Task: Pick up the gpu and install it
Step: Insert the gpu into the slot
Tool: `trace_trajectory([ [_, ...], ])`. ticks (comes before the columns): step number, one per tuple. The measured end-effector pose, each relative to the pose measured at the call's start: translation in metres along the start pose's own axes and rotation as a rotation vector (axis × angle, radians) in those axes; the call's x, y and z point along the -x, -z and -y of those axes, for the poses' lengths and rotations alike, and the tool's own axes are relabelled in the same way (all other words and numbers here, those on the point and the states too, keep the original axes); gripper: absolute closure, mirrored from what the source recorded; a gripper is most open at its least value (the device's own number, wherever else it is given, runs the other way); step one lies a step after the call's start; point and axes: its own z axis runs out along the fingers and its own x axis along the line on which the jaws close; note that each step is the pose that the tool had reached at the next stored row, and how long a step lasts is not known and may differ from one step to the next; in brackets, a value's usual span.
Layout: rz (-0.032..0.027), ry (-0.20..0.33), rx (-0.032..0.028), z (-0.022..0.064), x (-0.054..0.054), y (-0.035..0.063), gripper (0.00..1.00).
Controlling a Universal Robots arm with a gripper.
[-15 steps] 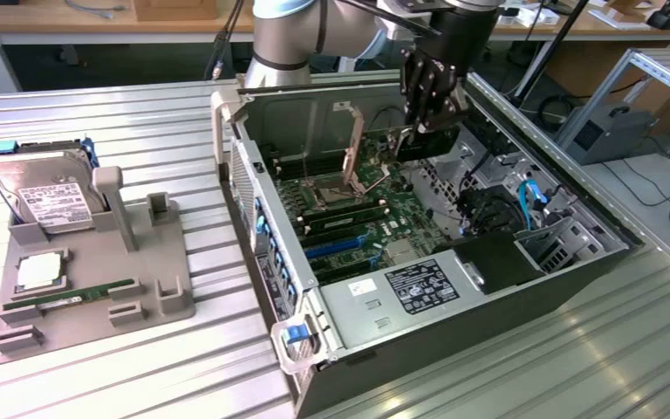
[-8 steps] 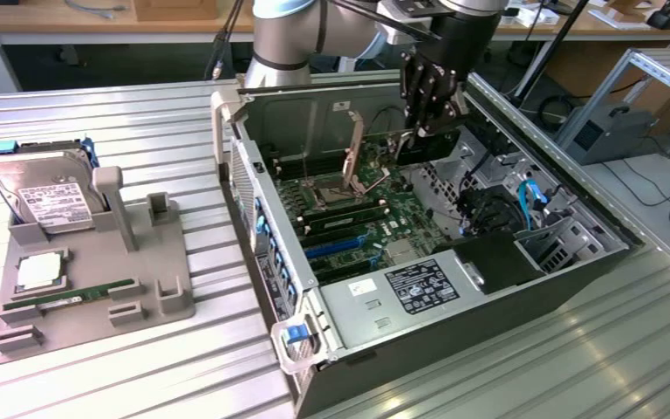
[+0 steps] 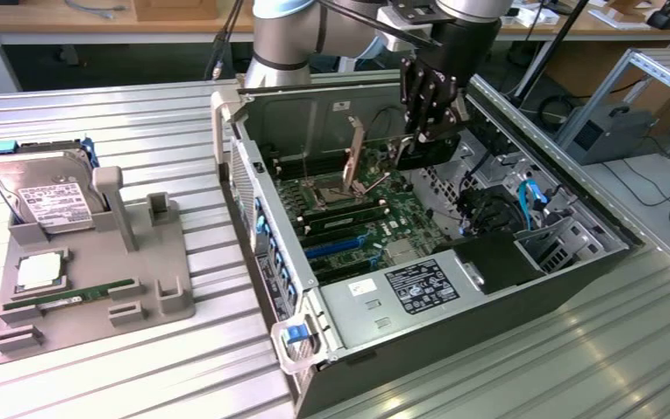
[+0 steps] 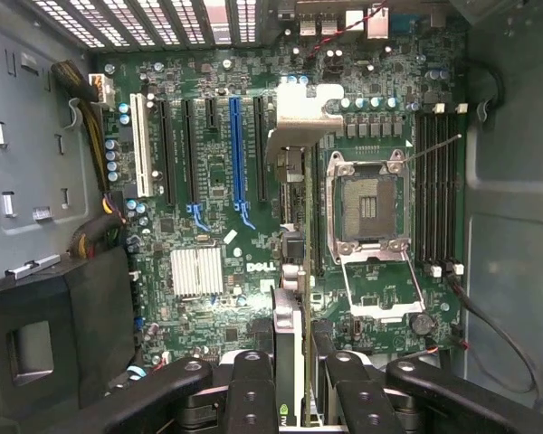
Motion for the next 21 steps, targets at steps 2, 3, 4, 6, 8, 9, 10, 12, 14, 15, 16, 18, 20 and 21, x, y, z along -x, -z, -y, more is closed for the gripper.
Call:
trace_trajectory([
  [2, -0.0001, 0.0, 0.0, -0.0002, -0.001, -0.0003, 0.73],
  [3, 0.0, 0.0, 0.0001, -0.0003, -0.001, -0.0006, 0.73],
  [4, 0.0, 0.0, 0.0, -0.0004, -0.002, -0.0009, 0.73],
  [6, -0.0001, 0.0, 0.0, -0.0007, -0.002, -0.0014, 0.73],
  [8, 0.0, 0.0, 0.0, -0.0011, -0.004, -0.0024, 0.73],
  [9, 0.0, 0.0, 0.0, -0.0013, -0.004, -0.0027, 0.73],
  [10, -0.0001, 0.0, 0.0, -0.0014, -0.005, -0.0031, 0.73],
  [12, 0.0, 0.0, 0.0001, -0.0017, -0.006, -0.004, 0.73],
  [14, 0.0, 0.0, 0.0, -0.002, -0.007, -0.0051, 0.73],
  [15, 0.0, 0.0, 0.0, -0.0021, -0.008, -0.0054, 0.73],
  [16, -0.0001, 0.0, 0.0, -0.0022, -0.008, -0.0056, 0.73],
  [18, 0.0, 0.0, 0.0, -0.0024, -0.009, -0.0065, 0.73],
  [20, 0.0, 0.0, 0.0, -0.0026, -0.01, -0.0076, 0.73],
  [21, -0.0001, 0.0, 0.0, -0.0026, -0.01, -0.0078, 0.73],
])
